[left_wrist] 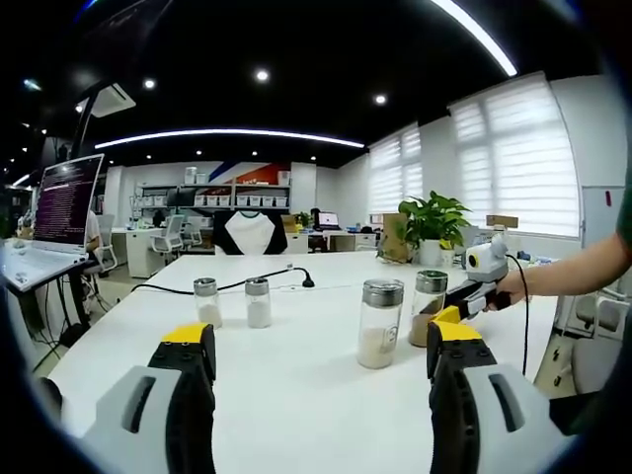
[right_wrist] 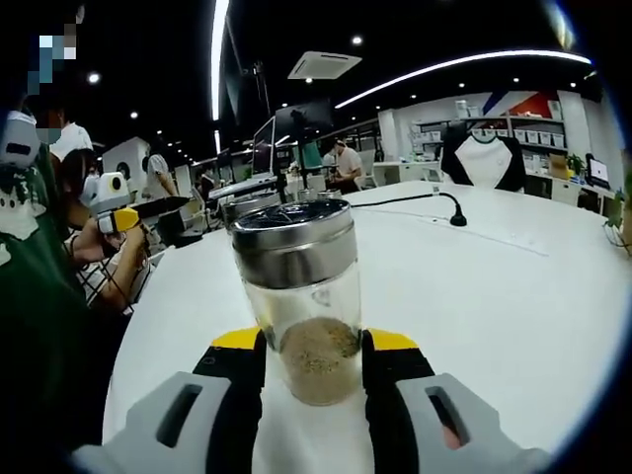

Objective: Rotate the seasoning bottle until the label or dispensing opening points toward the visible target arrow and the bottle remains upright within the marked orientation range

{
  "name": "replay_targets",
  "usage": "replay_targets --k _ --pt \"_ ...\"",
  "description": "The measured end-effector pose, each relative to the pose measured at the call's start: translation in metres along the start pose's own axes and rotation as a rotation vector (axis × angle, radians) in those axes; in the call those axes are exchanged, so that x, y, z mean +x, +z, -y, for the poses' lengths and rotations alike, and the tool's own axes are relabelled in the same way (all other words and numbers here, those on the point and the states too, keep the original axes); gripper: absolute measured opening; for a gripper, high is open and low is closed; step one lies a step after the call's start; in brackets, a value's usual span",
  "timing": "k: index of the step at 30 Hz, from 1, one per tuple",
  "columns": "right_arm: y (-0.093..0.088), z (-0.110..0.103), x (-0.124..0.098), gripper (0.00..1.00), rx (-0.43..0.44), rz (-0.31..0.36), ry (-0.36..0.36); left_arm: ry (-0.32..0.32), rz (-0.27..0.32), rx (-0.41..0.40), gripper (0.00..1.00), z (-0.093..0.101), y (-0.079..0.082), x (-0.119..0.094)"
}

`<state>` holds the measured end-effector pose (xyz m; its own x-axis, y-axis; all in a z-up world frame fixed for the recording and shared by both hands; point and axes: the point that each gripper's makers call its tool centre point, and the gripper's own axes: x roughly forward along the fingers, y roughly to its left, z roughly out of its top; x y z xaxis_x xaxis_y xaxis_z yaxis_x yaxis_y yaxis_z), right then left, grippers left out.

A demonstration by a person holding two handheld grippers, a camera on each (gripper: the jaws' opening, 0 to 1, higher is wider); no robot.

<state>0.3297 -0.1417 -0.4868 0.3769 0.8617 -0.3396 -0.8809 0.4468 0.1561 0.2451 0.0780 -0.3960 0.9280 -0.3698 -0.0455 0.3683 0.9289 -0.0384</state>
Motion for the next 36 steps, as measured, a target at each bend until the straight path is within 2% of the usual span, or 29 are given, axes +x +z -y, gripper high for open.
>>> replay_targets --k 2,4,5,12,19,23,26,28,30,33,36 --pt "0.0 0.001 0.0 0.38 0.01 0.001 -0.009 0.002 0.003 0.001 0.93 0.0 0.001 -0.001" --pt "-0.004 0.002 0.0 0.4 0.082 -0.018 -0.023 0.002 0.002 0.0 0.93 0.0 0.001 -0.001" --pt "-0.004 0.005 0.0 0.42 0.091 -0.021 -0.037 0.002 0.0 0.0 0.93 0.0 0.001 -0.001" --pt "-0.001 0.004 -0.004 0.5 0.084 0.003 -0.085 0.0 0.004 0.002 0.93 0.001 0.002 -0.002" --pt "0.002 -0.002 -0.006 0.5 0.1 0.047 -0.134 0.004 0.001 -0.004 0.93 0.0 0.0 -0.003" --pt "0.003 -0.002 -0.008 0.52 0.079 0.067 -0.2 0.002 0.002 -0.004 0.93 0.0 0.0 -0.002" --pt "0.007 -0.001 -0.009 0.52 0.094 0.094 -0.256 -0.001 0.003 -0.004 0.93 0.001 0.0 -0.002" --pt "0.005 0.002 -0.011 0.51 0.06 0.073 -0.308 0.0 0.003 -0.006 0.93 0.001 0.0 -0.003" --pt "0.007 0.002 -0.012 0.5 0.026 0.081 -0.344 0.002 0.003 -0.007 0.93 0.0 0.0 -0.003" --pt "0.007 0.002 -0.013 0.51 0.046 0.093 -0.374 0.004 0.004 -0.01 0.93 -0.001 0.0 -0.003" --pt "0.006 0.006 -0.017 0.51 0.063 0.11 -0.467 0.008 0.004 -0.012 0.93 -0.001 0.0 -0.003"
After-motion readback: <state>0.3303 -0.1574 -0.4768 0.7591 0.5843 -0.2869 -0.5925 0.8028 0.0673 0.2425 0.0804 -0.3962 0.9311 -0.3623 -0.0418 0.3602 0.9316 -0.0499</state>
